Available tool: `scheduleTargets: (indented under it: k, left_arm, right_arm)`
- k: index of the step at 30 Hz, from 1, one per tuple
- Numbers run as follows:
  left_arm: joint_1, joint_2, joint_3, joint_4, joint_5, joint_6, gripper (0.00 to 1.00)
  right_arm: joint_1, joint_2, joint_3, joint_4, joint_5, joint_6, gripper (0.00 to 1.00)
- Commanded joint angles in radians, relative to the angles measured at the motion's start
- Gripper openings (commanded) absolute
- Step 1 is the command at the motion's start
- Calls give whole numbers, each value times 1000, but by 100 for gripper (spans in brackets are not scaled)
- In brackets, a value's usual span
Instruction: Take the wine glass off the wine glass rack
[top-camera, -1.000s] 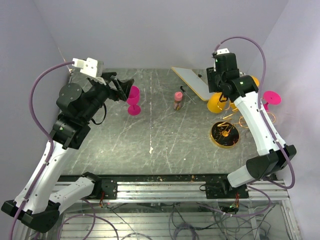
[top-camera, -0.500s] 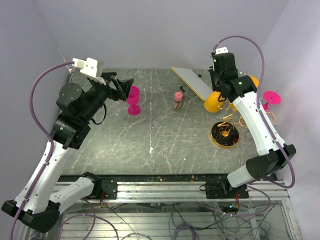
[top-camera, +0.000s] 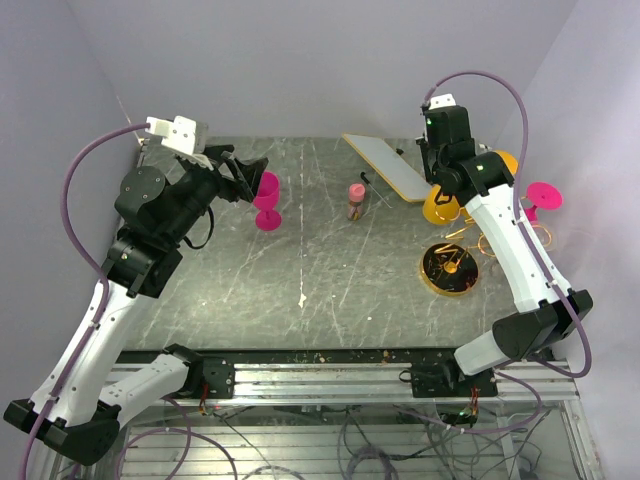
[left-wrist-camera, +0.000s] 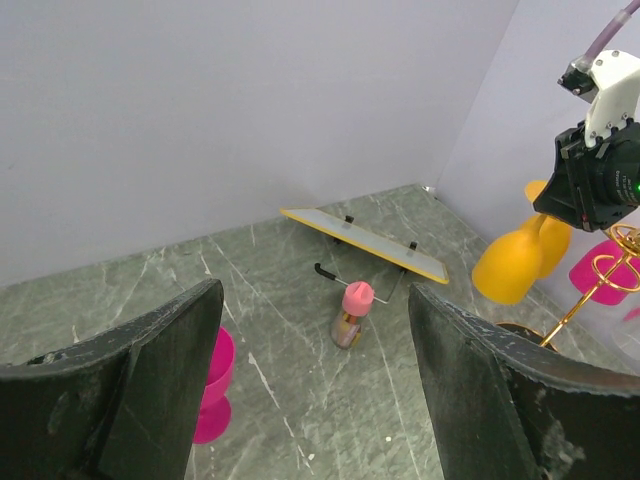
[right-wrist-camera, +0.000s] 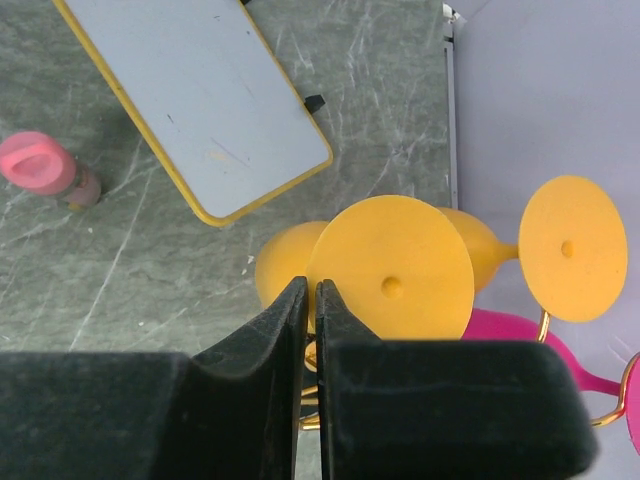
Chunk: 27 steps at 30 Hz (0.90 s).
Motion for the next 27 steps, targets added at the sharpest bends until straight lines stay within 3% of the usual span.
scheduleTargets:
  k: [1, 5, 9, 15, 27]
  left_arm:
    - [4, -5, -10, 48, 1, -5, 85]
    - [5, -2, -11, 50, 1, -6, 85]
    - [5, -2, -12, 52, 0, -7, 85]
    - [5, -4, -12, 51, -5, -7, 85]
    - [9, 4, -11, 47, -10, -5, 85]
  right_arm:
    - [10, -13, 13, -34, 15, -16, 9]
    - [17, -6, 38, -46, 19, -24, 34]
    - [19, -10, 16, -10, 45, -54, 50]
    - [21, 11, -5, 7, 94, -53, 58]
    - [20, 22, -46, 14, 94, -43, 59]
